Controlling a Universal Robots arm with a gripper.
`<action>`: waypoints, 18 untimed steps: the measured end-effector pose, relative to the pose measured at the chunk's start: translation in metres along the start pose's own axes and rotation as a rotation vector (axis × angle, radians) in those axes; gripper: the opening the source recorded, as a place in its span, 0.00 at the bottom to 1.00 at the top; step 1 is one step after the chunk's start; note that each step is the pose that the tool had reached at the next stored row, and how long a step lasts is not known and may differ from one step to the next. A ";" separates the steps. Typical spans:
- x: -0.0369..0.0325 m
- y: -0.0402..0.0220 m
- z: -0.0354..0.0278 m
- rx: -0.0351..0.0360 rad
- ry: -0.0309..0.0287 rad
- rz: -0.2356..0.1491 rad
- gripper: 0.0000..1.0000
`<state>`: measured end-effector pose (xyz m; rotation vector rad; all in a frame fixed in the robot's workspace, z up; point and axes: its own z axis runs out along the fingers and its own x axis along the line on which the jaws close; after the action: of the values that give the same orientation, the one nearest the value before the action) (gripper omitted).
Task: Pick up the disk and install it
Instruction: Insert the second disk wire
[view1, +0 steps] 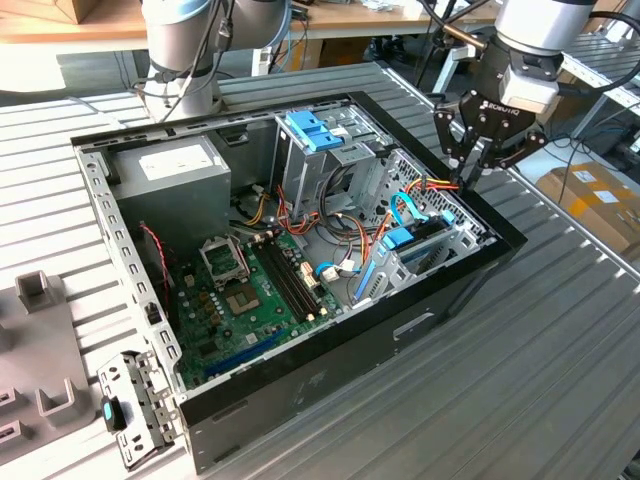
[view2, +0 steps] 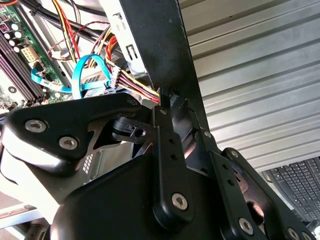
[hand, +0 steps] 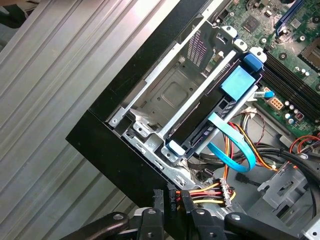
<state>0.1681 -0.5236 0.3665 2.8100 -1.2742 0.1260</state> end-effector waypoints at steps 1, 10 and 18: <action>0.0000 0.0000 0.0000 0.0000 0.0001 0.000 0.22; 0.0000 0.0000 -0.0001 0.0000 0.0000 0.000 0.16; 0.0007 0.0001 -0.0071 -0.0007 0.0010 0.000 0.16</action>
<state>0.1681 -0.5236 0.3737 2.8090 -1.2736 0.1269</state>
